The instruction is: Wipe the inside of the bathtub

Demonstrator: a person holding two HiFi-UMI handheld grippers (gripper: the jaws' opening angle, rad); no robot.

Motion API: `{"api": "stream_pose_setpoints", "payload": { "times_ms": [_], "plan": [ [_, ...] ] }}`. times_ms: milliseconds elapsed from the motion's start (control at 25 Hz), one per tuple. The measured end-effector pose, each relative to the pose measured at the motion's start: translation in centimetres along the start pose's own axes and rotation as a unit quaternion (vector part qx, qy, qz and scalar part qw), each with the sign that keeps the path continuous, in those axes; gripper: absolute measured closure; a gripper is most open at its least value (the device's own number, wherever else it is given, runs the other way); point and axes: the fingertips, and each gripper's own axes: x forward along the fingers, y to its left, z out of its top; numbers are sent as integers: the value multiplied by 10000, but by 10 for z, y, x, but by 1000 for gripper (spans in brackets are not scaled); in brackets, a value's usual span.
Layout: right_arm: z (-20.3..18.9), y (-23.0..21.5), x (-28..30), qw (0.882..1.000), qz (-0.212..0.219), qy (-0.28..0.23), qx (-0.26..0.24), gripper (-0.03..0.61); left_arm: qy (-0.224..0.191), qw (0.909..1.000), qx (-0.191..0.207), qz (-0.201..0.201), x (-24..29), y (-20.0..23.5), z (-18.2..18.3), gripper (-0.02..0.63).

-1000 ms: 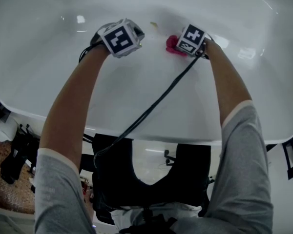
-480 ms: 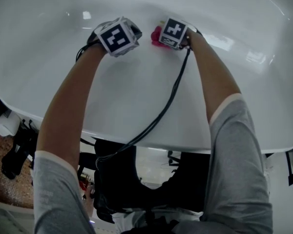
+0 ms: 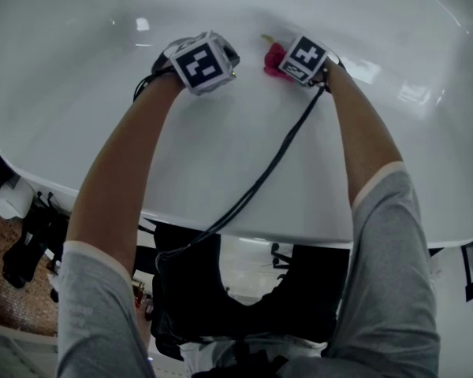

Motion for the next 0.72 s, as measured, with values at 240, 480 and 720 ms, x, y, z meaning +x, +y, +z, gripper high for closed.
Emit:
{"api": "stream_pose_setpoints", "payload": {
  "times_ms": [240, 480, 720],
  "plan": [
    [-49, -24, -14, 9983, -485, 215, 260, 483, -78, 9999, 67, 49, -3, -1, 8, 609],
    [-20, -15, -13, 9984, -478, -289, 105, 483, -57, 9999, -15, 88, -7, 7, 3, 609],
    [38, -9, -4, 9953, -673, -632, -278, 483, -3, 10000, -49, 68, -3, 8, -5, 609]
  ]
}}
